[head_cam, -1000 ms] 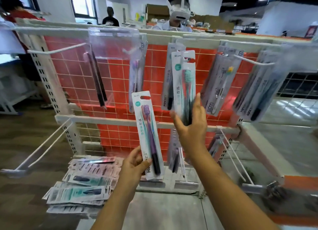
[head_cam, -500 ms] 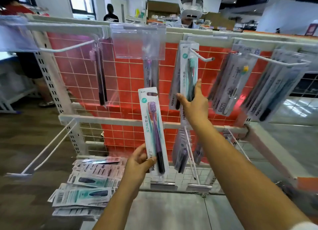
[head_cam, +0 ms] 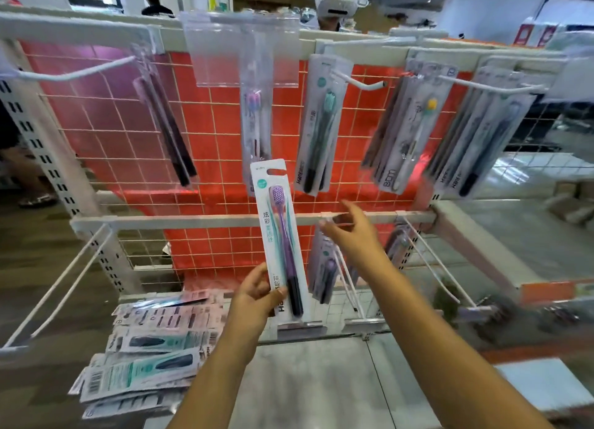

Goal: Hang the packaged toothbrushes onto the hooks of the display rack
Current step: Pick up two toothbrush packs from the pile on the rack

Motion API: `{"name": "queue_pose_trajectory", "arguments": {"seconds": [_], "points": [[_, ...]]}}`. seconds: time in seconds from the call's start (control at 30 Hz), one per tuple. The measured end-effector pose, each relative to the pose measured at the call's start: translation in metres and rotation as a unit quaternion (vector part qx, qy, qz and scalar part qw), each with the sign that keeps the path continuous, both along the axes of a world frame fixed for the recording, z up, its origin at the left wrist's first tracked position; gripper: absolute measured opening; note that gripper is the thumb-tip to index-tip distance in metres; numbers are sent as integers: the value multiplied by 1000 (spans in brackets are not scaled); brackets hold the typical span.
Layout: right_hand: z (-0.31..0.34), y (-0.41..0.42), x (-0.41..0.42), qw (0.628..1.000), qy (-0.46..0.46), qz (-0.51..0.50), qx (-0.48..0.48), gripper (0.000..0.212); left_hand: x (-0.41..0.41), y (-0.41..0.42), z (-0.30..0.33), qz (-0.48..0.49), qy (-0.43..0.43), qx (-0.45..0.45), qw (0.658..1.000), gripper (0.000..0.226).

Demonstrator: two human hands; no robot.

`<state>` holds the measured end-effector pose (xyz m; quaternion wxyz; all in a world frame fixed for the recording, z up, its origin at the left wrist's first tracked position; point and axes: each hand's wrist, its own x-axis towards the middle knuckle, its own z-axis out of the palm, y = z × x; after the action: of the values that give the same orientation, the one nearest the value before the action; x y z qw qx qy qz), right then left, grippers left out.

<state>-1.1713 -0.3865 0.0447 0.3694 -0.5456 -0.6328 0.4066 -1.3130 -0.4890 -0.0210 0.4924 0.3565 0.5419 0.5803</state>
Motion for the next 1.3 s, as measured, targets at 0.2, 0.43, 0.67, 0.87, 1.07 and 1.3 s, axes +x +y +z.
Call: {"name": "queue_pose_trajectory", "arguments": {"seconds": [0.2,0.43,0.67,0.87,1.07,1.3], "points": [[-15,-51,-12,994,80,63,-45,57,16,-2,-7,-75,-27,-2,997,40],[-45,-74,9,989,129,-33,-68,49,31,-13,-20,-157,41,-24,987,39],[-75,-95,55,983,152,-56,-82,54,68,-33,-28,-151,149,-47,976,28],[-83,-110,118,983,154,-38,-88,53,109,-47,-26,-167,463,-3,871,26],[-96,-119,185,982,165,-15,-93,50,160,-58,-37,-162,616,-19,771,36],[-134,-117,226,985,129,28,-111,45,194,-67,-67,-173,644,-82,741,39]]}}
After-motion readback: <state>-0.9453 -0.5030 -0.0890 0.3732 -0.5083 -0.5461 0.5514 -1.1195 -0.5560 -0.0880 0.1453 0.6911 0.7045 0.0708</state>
